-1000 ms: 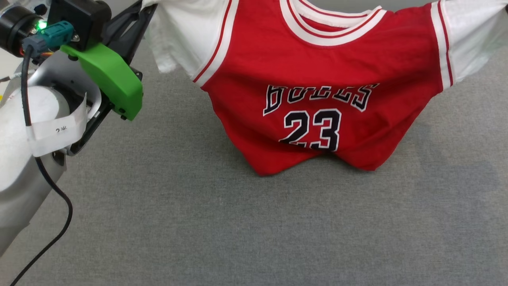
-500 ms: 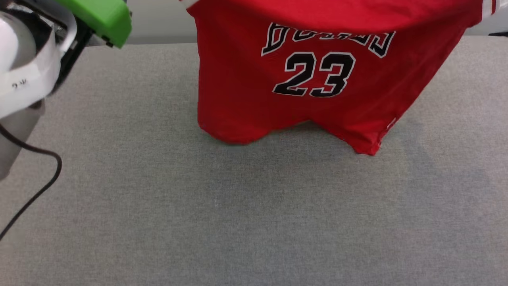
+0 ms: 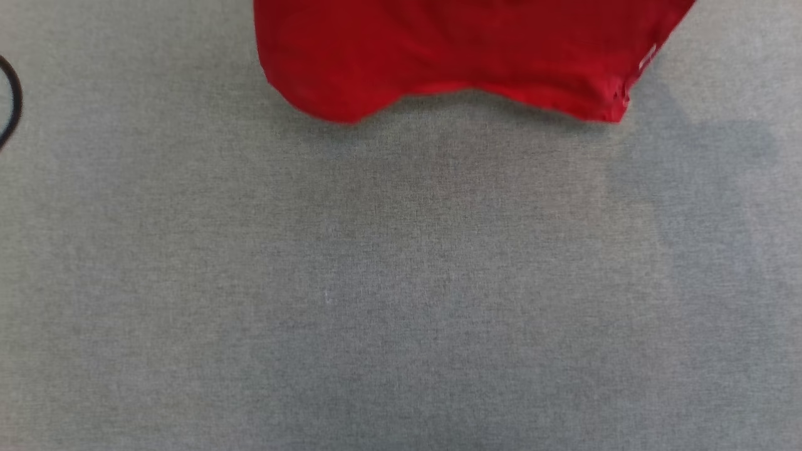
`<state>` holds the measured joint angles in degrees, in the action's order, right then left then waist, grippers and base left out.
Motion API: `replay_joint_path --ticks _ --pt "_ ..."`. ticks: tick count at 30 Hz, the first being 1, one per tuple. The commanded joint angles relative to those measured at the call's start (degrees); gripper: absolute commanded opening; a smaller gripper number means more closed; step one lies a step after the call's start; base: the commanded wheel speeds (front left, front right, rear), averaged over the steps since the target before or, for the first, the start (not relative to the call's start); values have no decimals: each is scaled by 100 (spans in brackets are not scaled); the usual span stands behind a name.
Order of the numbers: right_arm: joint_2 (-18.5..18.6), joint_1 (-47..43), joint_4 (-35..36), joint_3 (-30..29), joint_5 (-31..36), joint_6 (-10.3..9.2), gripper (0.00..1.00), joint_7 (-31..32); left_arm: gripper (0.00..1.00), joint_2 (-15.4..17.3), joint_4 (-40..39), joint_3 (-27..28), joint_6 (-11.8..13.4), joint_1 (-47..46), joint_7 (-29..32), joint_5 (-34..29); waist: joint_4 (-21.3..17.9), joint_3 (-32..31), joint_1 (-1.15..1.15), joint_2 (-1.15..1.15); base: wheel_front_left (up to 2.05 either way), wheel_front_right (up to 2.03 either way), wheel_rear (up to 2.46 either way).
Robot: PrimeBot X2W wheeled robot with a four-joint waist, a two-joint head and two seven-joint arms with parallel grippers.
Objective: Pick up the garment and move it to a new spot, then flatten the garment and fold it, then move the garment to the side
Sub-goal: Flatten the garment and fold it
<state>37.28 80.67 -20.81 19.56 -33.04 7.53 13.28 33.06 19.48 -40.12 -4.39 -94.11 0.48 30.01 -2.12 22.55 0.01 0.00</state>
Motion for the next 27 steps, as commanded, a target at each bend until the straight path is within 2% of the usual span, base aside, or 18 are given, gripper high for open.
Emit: replay_joint_path --ticks 1,7,13,21,27 --pt "-47 283 -142 70 67 -4 0 -54 0 -54 170 33 -43 -261 -86 -77 -40 497 -1 0 0 0 0" --pt "-226 1460 -986 384 324 -4 0 -458 0 -260 1113 122 -139 -1086 -585 -180 -75 845 -1 0 0 0 0" --pt "-466 2229 -1791 740 424 -4 0 -908 0 -391 1892 115 -199 -1468 -953 -186 -103 1054 -1 0 0 0 0" --pt "-628 2417 -2461 1439 208 -4 0 -1327 0 -476 2443 -60 -269 -1346 -1306 -120 -110 1210 -1 0 0 0 0" --pt "-633 1824 -2622 1961 -226 -4 0 -1730 0 -439 2571 -189 -293 -710 -1455 45 -91 1014 -1 0 0 0 0"
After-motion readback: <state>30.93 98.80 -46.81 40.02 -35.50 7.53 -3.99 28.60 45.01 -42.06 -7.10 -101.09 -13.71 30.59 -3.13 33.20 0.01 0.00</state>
